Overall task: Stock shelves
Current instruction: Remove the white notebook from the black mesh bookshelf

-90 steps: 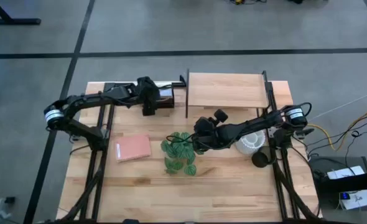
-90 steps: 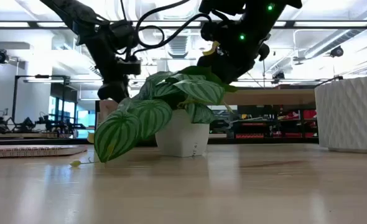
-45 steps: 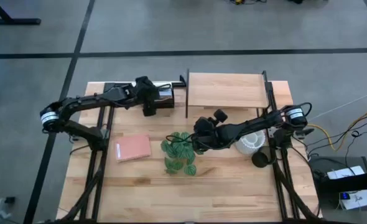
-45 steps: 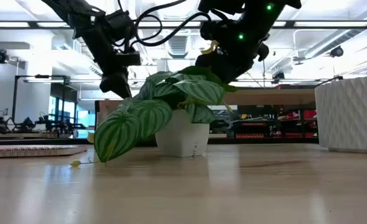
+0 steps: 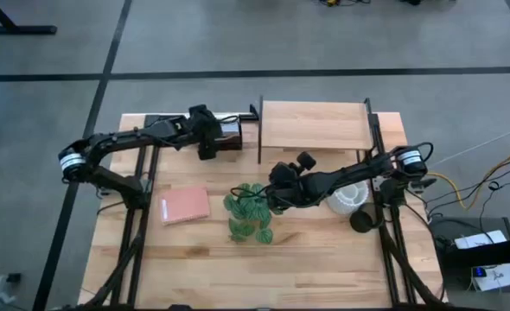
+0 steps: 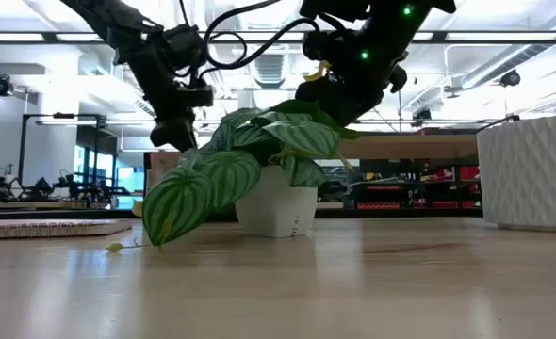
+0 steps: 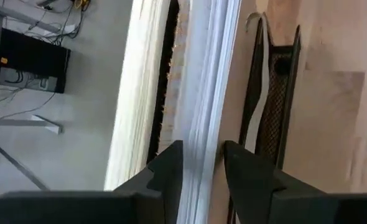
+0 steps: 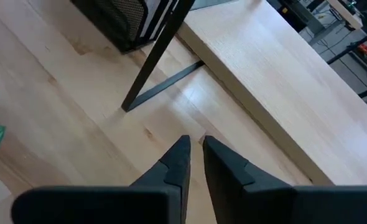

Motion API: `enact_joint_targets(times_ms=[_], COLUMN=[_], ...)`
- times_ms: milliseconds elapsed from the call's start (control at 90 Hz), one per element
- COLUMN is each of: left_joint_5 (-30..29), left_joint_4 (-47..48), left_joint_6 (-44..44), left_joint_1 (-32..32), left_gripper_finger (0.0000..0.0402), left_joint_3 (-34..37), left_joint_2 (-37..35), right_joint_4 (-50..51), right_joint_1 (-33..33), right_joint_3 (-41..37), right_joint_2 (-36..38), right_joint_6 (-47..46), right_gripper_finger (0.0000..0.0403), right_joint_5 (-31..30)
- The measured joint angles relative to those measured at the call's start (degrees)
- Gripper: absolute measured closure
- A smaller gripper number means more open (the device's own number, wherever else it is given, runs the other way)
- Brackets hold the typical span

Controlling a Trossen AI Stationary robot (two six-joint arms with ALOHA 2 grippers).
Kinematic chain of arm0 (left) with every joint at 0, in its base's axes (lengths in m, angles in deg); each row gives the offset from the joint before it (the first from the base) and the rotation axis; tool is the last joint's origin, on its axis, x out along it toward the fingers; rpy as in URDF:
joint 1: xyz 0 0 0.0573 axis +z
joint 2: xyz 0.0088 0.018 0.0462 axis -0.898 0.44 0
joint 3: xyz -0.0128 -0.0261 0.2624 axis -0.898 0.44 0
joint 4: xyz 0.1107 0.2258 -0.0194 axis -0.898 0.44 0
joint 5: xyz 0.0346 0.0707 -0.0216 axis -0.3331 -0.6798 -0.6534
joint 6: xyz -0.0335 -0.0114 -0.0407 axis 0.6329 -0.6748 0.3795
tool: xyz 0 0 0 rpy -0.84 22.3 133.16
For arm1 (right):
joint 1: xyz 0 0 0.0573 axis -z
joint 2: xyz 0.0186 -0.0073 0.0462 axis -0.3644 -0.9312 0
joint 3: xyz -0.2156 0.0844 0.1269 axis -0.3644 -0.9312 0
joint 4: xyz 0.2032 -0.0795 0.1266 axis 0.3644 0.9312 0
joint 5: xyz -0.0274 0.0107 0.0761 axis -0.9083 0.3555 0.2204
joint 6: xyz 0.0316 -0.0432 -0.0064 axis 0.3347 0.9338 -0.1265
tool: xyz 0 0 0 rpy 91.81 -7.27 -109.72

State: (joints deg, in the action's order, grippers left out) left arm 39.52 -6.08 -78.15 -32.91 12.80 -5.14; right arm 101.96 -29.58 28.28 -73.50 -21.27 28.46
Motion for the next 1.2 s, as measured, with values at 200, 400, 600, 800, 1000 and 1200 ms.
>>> enact_joint_targets(times_ms=[200, 400, 600, 800, 1000, 1200], left_joint_5=[0.68, -1.32, -1.90, -0.95, 2.75, 3.62], left_joint_4=[0.05, 0.63, 0.45, -0.09, -0.52, -0.51], left_joint_6=[0.68, 0.79, 0.81, -0.32, -0.23, 1.53], left_joint_1=[-0.23, -0.46, -0.57, -0.14, 1.17, 1.16], left_gripper_finger=[0.0303, 0.0303, 0.0303, 0.0303, 0.0303, 0.0303], left_joint_3=[0.00, -0.20, -1.17, -0.38, 0.00, 0.05], left_joint_2=[0.24, -0.17, -0.84, -0.84, -0.84, -0.84], right_joint_4=[-0.02, -0.04, -0.07, -0.17, -0.33, -0.86], right_joint_1=[0.00, 0.00, 0.00, 0.00, 0.00, 0.00], right_joint_3=[0.00, 0.00, 0.00, 0.00, 0.00, 0.00], right_joint_2=[0.00, 0.00, 0.00, 0.00, 0.00, 0.00], right_joint_6=[0.04, 0.17, 0.01, -0.01, -0.01, 0.61], right_gripper_finger=[0.0378, 0.0374, 0.0380, 0.0374, 0.0378, 0.0376], right_joint_5=[0.00, 0.00, 0.00, 0.00, 0.00, 0.00])
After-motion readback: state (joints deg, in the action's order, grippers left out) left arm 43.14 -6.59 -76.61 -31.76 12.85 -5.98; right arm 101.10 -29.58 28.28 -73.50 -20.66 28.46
